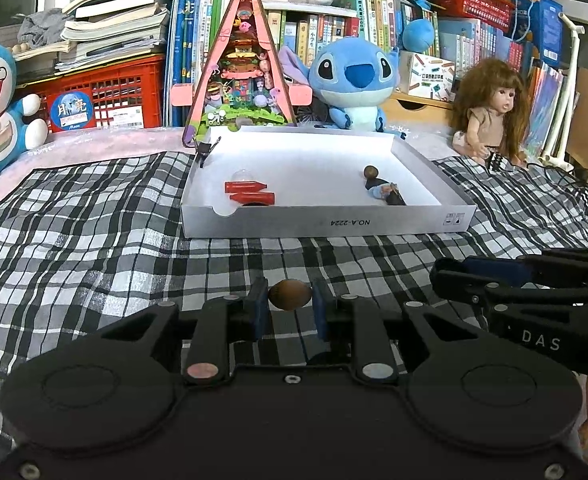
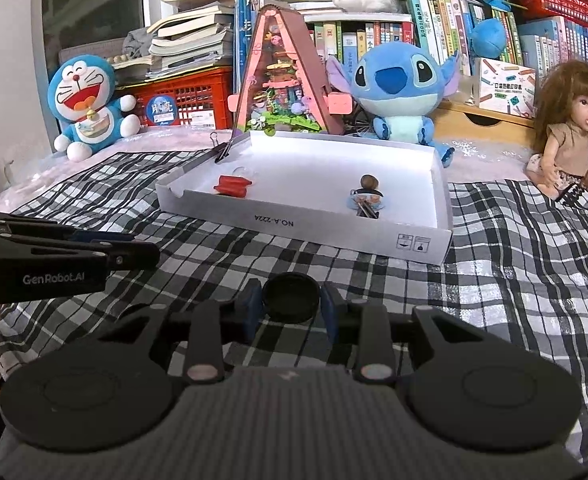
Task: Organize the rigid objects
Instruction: 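Grasp the brown ball with left tool while right tool grasps the black lid, then carry the brown ball with left tool while right tool carries the black lid over the tray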
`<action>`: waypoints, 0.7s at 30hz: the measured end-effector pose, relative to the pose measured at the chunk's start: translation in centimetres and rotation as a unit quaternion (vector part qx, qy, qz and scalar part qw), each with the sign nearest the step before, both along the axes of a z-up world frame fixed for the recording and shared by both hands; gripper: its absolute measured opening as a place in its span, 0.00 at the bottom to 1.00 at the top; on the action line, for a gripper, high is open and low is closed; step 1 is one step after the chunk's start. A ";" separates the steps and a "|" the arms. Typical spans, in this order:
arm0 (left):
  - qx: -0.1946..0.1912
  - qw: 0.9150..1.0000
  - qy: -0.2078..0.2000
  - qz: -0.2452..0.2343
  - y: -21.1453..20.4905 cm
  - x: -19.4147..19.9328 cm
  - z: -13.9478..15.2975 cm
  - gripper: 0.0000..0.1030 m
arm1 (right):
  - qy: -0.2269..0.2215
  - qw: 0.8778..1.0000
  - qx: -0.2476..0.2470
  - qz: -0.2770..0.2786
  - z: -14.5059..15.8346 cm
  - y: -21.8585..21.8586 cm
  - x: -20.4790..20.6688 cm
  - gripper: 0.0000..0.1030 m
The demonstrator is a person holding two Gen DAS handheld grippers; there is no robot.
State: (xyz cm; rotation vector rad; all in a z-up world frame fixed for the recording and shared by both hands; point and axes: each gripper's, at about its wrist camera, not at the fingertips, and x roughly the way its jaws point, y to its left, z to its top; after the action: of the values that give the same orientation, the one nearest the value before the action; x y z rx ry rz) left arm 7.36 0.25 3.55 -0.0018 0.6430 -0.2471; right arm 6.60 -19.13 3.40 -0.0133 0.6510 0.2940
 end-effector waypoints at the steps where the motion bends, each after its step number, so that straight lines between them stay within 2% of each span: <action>1: -0.001 1.000 0.000 0.000 0.0 0.1 0.1 0.21 | -0.001 1.000 0.000 0.000 0.0 0.0 0.0 0.37; 21: -0.021 1.000 -0.009 -0.001 -0.3 4.0 1.7 0.21 | -0.005 1.000 0.008 -0.027 1.2 -1.2 3.4 0.37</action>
State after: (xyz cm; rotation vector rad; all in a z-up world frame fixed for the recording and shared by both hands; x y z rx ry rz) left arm 11.31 -0.08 5.21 -0.0397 0.6195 -0.2622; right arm 10.01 -20.30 4.63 0.0176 0.6372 0.2466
